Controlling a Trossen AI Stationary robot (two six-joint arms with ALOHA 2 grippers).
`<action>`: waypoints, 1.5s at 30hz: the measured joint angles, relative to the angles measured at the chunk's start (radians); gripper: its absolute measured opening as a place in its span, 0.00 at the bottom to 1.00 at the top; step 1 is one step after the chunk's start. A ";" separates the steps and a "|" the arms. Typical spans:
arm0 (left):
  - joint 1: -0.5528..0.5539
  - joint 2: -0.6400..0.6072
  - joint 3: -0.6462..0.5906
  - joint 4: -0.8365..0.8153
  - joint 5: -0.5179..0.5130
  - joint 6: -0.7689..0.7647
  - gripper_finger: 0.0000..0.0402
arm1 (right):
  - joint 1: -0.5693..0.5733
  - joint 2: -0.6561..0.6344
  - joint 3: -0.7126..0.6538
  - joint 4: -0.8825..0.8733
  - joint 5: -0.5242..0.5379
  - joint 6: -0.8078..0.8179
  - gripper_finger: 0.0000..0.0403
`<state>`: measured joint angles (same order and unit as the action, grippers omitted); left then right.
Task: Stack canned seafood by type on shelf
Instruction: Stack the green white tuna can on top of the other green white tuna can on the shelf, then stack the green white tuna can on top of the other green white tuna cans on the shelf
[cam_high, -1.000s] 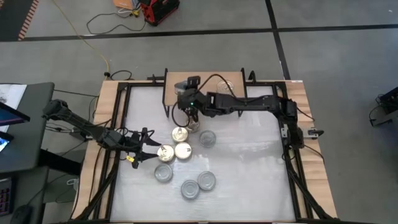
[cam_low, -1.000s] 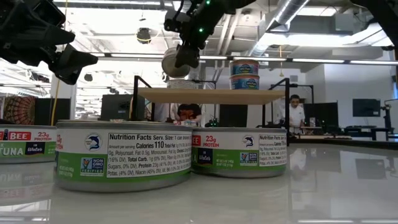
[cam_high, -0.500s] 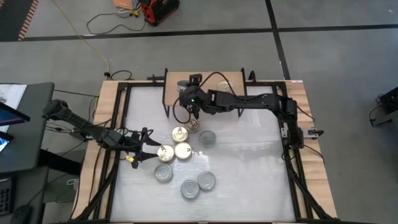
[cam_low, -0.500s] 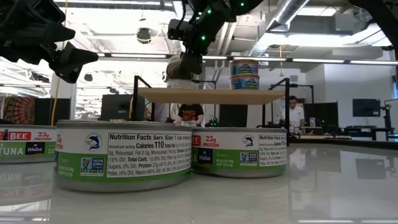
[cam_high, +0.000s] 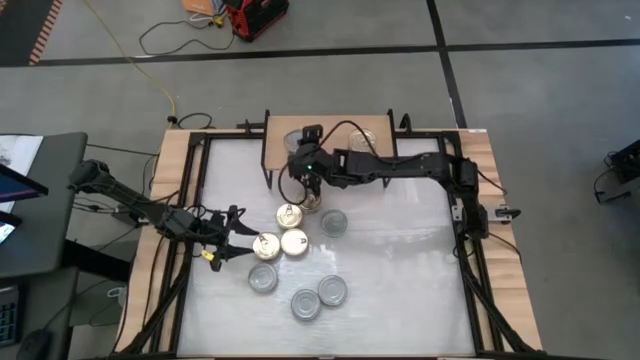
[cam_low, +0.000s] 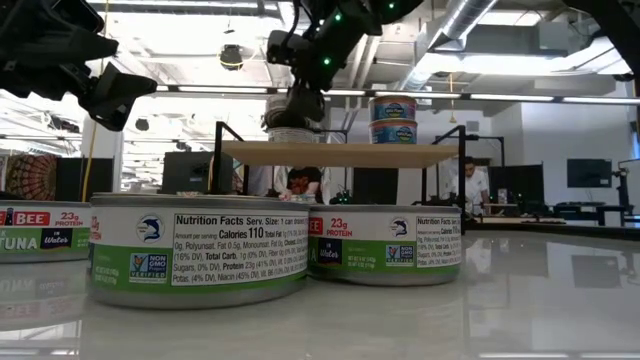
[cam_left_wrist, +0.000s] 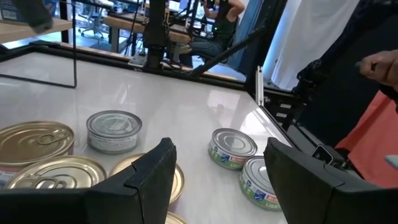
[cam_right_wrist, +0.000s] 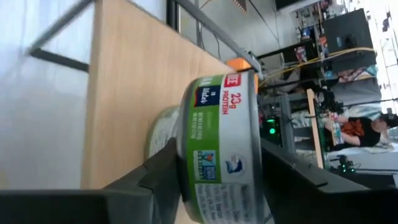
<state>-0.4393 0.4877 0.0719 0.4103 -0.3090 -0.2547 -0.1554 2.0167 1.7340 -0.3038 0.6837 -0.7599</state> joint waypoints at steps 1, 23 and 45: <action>0.000 0.000 0.000 0.000 0.004 -0.001 0.58 | 0.000 0.000 0.000 -0.001 -0.002 0.000 0.59; 0.000 0.000 0.000 -0.001 0.025 -0.004 0.58 | -0.009 -0.002 0.011 0.034 -0.017 0.054 0.76; 0.000 0.000 0.005 -0.113 0.019 -0.048 0.58 | 0.274 -0.114 0.014 -0.328 -0.256 0.803 0.74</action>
<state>-0.4389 0.4878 0.0765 0.2975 -0.2897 -0.3031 0.1182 1.9030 1.7482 -0.6318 0.4275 0.0427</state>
